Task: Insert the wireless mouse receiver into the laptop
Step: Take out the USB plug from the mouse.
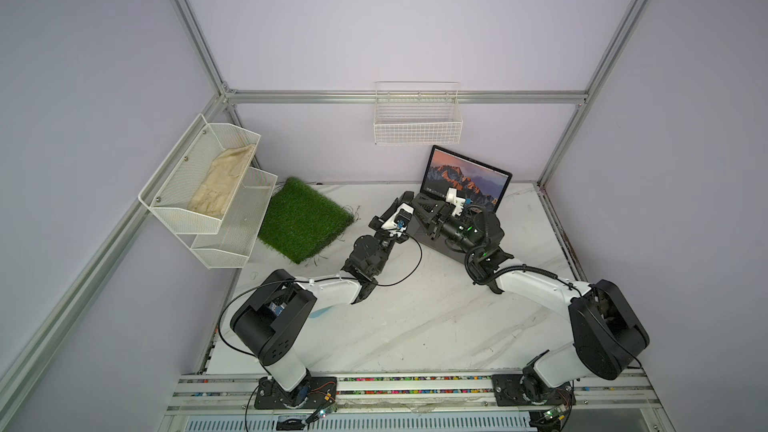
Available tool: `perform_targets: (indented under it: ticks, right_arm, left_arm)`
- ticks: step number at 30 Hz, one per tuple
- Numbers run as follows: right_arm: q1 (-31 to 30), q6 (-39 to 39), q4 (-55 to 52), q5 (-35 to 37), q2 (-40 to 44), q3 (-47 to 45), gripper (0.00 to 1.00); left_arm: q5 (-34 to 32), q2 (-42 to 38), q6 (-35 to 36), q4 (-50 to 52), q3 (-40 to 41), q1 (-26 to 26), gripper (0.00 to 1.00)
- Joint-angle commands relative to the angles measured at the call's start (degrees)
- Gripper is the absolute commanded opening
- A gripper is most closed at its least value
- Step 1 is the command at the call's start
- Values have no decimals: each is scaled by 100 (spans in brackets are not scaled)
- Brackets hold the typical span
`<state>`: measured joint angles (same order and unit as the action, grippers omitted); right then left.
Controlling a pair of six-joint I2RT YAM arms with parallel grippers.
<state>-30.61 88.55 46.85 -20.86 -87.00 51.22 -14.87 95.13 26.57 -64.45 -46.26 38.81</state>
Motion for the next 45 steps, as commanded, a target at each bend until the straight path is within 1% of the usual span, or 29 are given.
perform_targets:
  ticks: [1, 6, 14, 15, 19, 26, 29, 32, 36, 41, 44, 45]
  right_arm:
    - [-24, 516, 345, -40, -65, 189, 32]
    - [-33, 516, 394, -64, 1, 246, 27]
    - [-85, 616, 659, 3, 25, 252, 23]
    - [-101, 641, 754, 12, 4, 268, 22]
    - [-129, 741, 927, 84, 6, 301, 20]
    - [-173, 680, 843, 179, 84, 400, 16]
    - [-173, 672, 835, 236, 151, 308, 14]
    - [-176, 668, 834, 346, 228, 94, 11]
    - [-79, 600, 659, 488, 367, -408, 7]
    - [32, 690, 597, 734, 610, -1173, 4]
    - [50, 613, 367, 833, 816, -1428, 3]
    - [78, 594, 295, 855, 823, -1521, 4]
  left_arm:
    - [134, -48, -49, -453, 28, 46, 0]
    - [83, 24, 33, -481, 28, 56, 0]
    - [-342, 315, 485, -577, -148, 300, 0]
    - [-371, 354, 495, -757, -154, 317, 0]
    - [-565, 480, 513, -919, -172, 392, 0]
    - [-727, 657, 848, -973, -259, 580, 0]
    - [-786, 671, 859, -982, -283, 586, 0]
    - [-970, 614, 739, -974, -317, 541, 0]
    - [-1485, 447, 503, -778, -469, 405, 0]
    - [-2095, 515, 846, -897, -671, 265, 0]
    - [-2163, 526, 833, -809, -718, 190, 0]
    - [-2028, 480, 794, -750, -670, 174, 0]
